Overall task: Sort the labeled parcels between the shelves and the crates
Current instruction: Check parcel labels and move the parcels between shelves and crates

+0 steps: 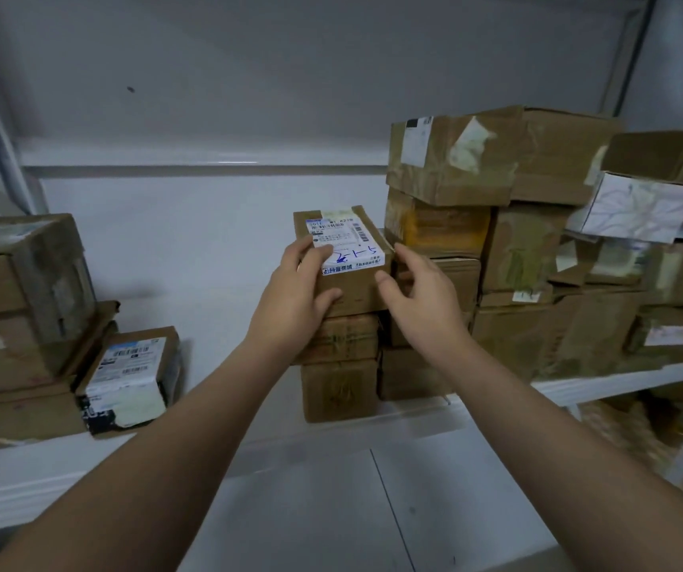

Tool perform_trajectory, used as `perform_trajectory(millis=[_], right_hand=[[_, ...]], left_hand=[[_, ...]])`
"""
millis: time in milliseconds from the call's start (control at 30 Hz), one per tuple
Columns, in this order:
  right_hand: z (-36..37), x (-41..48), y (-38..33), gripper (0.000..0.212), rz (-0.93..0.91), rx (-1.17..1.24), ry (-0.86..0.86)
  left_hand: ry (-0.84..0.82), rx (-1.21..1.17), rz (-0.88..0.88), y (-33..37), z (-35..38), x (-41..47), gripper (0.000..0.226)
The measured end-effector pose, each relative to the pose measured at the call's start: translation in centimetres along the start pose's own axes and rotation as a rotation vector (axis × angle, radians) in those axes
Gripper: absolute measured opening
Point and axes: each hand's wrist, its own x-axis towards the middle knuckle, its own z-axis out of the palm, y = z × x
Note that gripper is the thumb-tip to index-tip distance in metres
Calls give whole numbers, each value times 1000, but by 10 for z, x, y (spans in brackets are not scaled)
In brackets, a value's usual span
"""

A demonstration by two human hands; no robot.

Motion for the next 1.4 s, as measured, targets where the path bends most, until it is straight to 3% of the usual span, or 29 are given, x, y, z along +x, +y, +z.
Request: perform_trajectory(millis=[367,567,667,767,867,967,1400], right_hand=[[3,-12,-10,32,-2,457,-27],[7,-30,-17,26,-49,645,-35],[13,-44,-22,40,-68,731,-29],[19,-57,-33,53,-90,738,-48],[24,-67,-45,49,-94,780,-23],[28,-76,-59,47,-105,776,28],[58,-133,-118,46,-22,718,42]], left_hand=[[213,-111,90,8,-2,-28,38],[253,-475,-107,23,-23,-49,17],[320,-717,-256,26,-33,-55,31],[257,-768,-303,25,-47,-61,51],[163,-824,-237,21,-63,-72,46],[66,-984,-281,13,-74,-84,43],[63,-1011,-310,-21,-119,-140,43]])
